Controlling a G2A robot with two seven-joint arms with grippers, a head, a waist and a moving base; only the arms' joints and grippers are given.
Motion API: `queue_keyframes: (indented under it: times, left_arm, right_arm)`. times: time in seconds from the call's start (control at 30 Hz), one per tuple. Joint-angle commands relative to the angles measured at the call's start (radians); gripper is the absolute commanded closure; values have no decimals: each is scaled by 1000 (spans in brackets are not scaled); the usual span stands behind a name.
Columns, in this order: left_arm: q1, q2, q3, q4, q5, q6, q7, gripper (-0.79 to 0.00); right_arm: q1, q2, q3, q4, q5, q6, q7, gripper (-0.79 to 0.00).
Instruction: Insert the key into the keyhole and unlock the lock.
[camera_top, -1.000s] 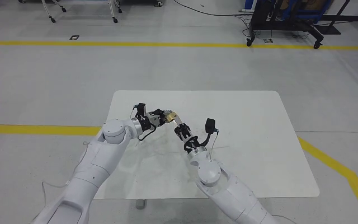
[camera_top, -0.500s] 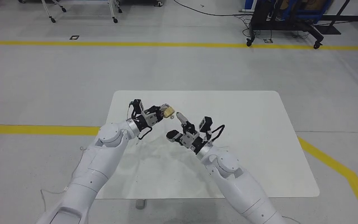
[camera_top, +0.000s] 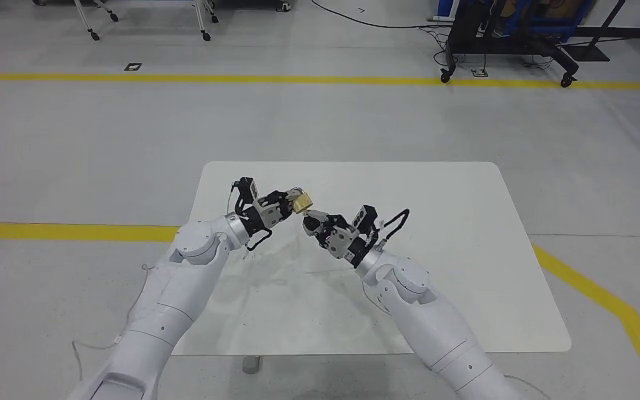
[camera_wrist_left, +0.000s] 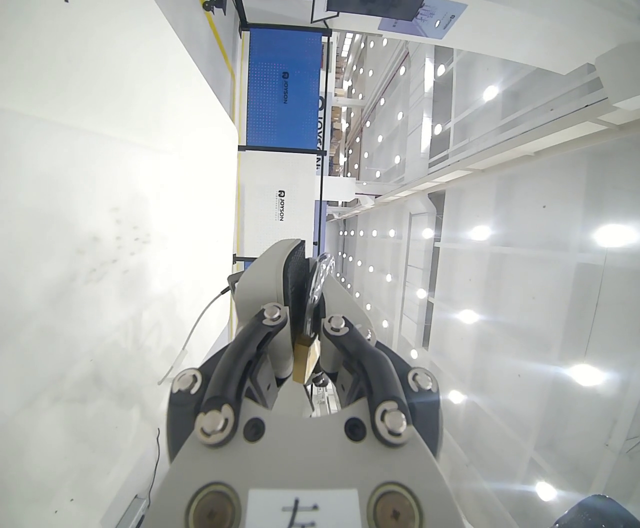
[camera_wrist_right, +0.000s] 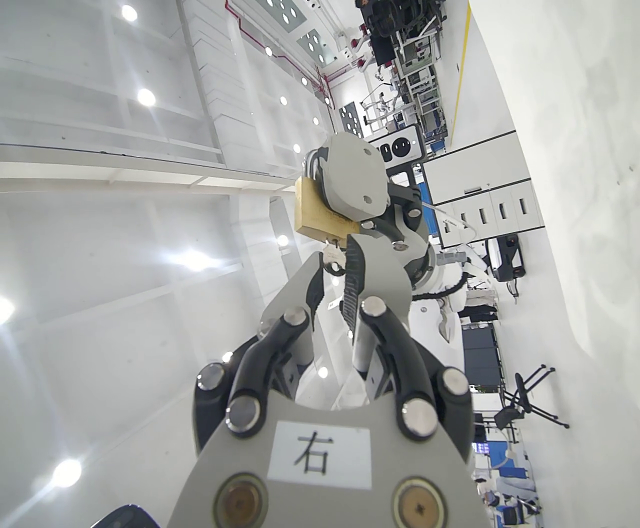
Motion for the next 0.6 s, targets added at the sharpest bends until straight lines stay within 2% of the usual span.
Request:
queue_keyframes:
  times: [0.0,0.13,0.2,0.37,0.57]
  left_arm:
    - [0,0,-1,-1,4,-1,-4,0]
    - [2,0,-4,-3,11,-3,-10,0]
    - [3,-1,-6,-6,15,-9,-13,0]
    - [13,0,-13,-19,30,-60,-17,0]
    - [40,1,-31,-46,46,-165,-11,0]
  right_arm:
    - [3,-2,-1,7,7,0,1,-43]
    - [8,-5,-2,19,15,-2,8,-52]
    - [7,-7,-1,23,27,-2,15,0]
    - [6,-10,21,44,146,29,88,0]
    - [17,-11,56,92,318,151,229,0]
